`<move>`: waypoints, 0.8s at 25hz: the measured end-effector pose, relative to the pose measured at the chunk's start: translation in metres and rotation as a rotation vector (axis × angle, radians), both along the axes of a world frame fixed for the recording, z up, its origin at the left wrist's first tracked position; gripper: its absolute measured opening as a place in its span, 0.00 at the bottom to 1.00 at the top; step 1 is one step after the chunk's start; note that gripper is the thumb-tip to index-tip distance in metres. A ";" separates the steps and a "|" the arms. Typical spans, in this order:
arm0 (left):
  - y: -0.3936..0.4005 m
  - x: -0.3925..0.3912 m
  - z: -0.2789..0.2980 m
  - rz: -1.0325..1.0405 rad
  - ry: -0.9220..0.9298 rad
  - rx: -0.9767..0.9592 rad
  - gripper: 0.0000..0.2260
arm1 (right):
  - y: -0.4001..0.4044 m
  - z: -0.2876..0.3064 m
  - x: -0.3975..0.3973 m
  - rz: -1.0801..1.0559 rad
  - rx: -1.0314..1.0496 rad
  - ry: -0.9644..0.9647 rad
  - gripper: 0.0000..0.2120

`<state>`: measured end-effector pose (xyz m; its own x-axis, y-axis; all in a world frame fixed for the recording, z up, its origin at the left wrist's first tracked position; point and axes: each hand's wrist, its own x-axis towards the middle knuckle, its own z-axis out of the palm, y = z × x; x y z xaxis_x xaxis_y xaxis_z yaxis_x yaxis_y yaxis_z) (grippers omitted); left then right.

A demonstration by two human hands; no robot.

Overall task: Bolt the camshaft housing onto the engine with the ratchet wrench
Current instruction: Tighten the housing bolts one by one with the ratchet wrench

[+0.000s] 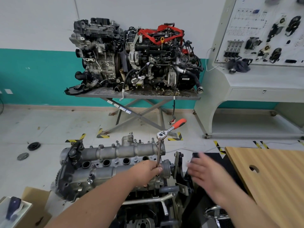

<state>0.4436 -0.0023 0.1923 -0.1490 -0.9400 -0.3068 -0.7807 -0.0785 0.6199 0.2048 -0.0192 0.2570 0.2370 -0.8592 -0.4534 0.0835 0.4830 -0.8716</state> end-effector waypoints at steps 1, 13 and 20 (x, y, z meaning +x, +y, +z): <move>0.000 0.000 0.000 0.002 0.003 0.003 0.10 | 0.001 0.004 0.021 0.160 0.022 -0.010 0.29; -0.008 0.002 -0.002 -0.042 -0.094 -0.003 0.13 | -0.047 0.033 0.101 0.471 -0.038 -0.369 0.08; -0.005 0.007 -0.004 0.036 0.024 0.071 0.16 | -0.022 0.005 0.110 0.232 -0.485 -0.346 0.08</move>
<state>0.4501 -0.0070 0.1886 -0.1241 -0.9210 -0.3692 -0.7615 -0.1501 0.6305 0.3143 -0.0413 0.2625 0.5045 -0.8564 0.1101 0.3401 0.0799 -0.9370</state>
